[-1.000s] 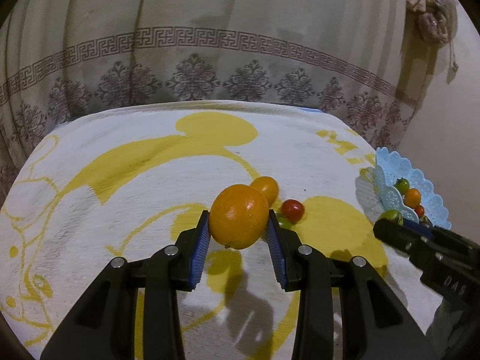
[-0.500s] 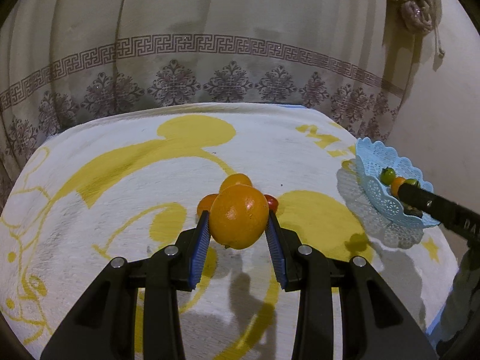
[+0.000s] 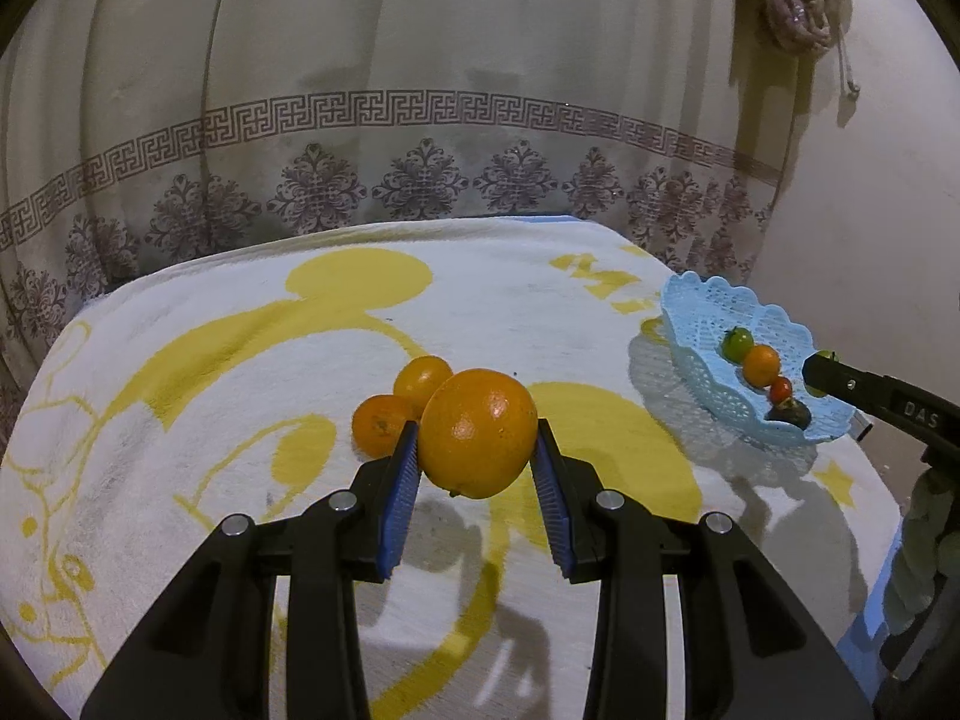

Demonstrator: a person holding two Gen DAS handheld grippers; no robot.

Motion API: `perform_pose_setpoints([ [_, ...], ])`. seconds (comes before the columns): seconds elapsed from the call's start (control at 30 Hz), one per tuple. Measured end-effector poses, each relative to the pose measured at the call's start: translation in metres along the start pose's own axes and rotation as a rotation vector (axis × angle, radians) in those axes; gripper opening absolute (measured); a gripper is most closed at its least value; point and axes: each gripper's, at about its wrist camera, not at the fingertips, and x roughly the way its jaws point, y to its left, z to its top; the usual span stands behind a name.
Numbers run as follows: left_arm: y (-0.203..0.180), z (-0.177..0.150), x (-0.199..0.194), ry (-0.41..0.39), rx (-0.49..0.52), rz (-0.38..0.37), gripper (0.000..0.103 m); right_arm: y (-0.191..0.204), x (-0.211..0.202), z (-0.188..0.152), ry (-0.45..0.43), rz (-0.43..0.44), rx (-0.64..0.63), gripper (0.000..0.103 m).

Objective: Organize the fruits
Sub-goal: 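Carry the green tomato into the basket and open the right gripper while the left carries the orange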

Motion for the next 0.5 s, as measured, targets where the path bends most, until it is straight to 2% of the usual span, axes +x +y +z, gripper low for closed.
perform_pose_setpoints([
  [0.27, -0.016, 0.001, -0.001, 0.005, 0.013, -0.009, 0.037, -0.019, 0.003, 0.000, 0.000, -0.017, 0.030, 0.030],
  [0.3, -0.019, 0.001, -0.001, 0.005, 0.016, -0.011, 0.037, -0.022, 0.004, 0.000, 0.004, -0.017, 0.036, 0.032],
  [0.4, -0.028, 0.003, -0.001, 0.007, 0.025, -0.013, 0.037, -0.031, 0.003, 0.002, -0.010, -0.016, 0.063, 0.051],
  [0.5, -0.036, 0.004, 0.001, 0.010, 0.033, -0.019, 0.037, -0.038, 0.000, 0.004, -0.023, -0.015, 0.074, 0.052],
])
